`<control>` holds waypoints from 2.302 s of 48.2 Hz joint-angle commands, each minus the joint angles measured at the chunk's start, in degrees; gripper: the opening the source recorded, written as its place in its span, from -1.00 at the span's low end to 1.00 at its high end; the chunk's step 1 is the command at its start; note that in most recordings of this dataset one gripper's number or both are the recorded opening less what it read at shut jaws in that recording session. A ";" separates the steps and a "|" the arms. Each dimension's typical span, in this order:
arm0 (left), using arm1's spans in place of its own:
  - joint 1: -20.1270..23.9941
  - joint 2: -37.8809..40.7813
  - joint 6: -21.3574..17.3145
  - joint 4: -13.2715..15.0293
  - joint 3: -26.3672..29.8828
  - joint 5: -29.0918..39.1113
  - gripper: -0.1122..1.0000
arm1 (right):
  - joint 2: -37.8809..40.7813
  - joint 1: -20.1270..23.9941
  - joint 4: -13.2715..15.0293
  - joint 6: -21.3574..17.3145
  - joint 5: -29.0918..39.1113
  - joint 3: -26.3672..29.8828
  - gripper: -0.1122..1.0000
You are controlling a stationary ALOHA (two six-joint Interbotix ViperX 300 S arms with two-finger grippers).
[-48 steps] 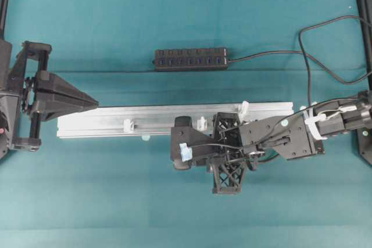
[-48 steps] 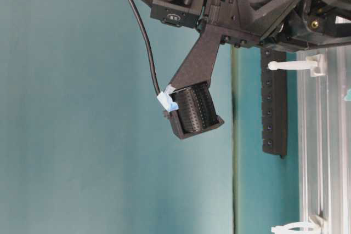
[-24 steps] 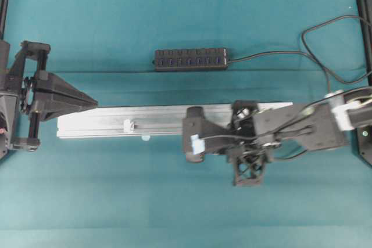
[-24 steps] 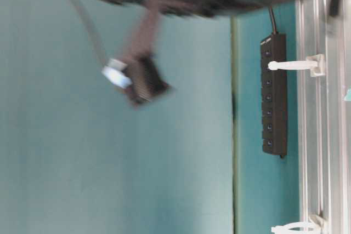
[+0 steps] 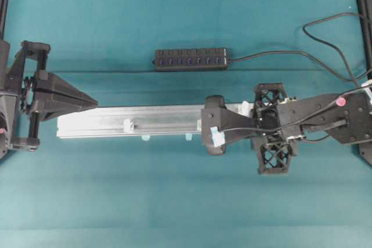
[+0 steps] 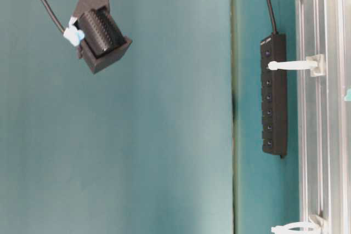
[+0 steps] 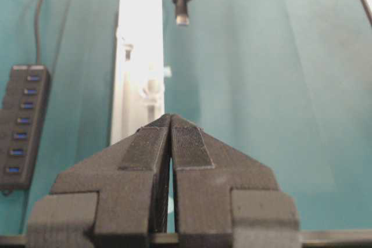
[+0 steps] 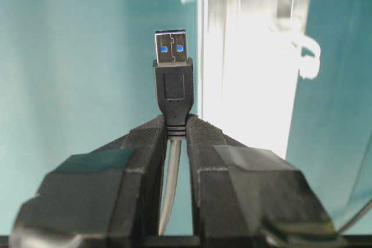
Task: Pass the USB cable through three rings with both arms.
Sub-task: 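Carry the plug with the right gripper to the rightmost white ring, then push the plug tip through the rightmost ring with the right gripper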
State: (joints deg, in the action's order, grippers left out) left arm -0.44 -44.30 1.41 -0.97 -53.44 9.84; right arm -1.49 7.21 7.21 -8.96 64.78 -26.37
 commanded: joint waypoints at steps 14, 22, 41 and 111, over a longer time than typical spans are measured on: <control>-0.09 -0.09 0.00 -0.09 0.97 -0.26 -0.76 | -5.54 -1.41 2.02 0.00 3.25 -2.46 -0.90; -0.09 -0.18 0.00 -0.09 1.05 -0.35 -0.76 | -8.09 -2.72 4.31 0.35 4.57 -4.39 -0.90; -0.09 -0.09 0.09 -0.09 1.23 -0.26 -0.76 | -12.74 -5.01 5.27 0.26 2.20 -10.55 -0.90; 0.53 0.26 0.18 -0.09 1.93 -0.70 -0.76 | -5.80 -10.99 6.42 3.34 -22.41 -17.23 -0.90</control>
State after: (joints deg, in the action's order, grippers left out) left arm -0.09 -43.86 1.49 -0.88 -53.26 9.67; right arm -7.47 -3.69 13.36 -6.33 42.89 -44.91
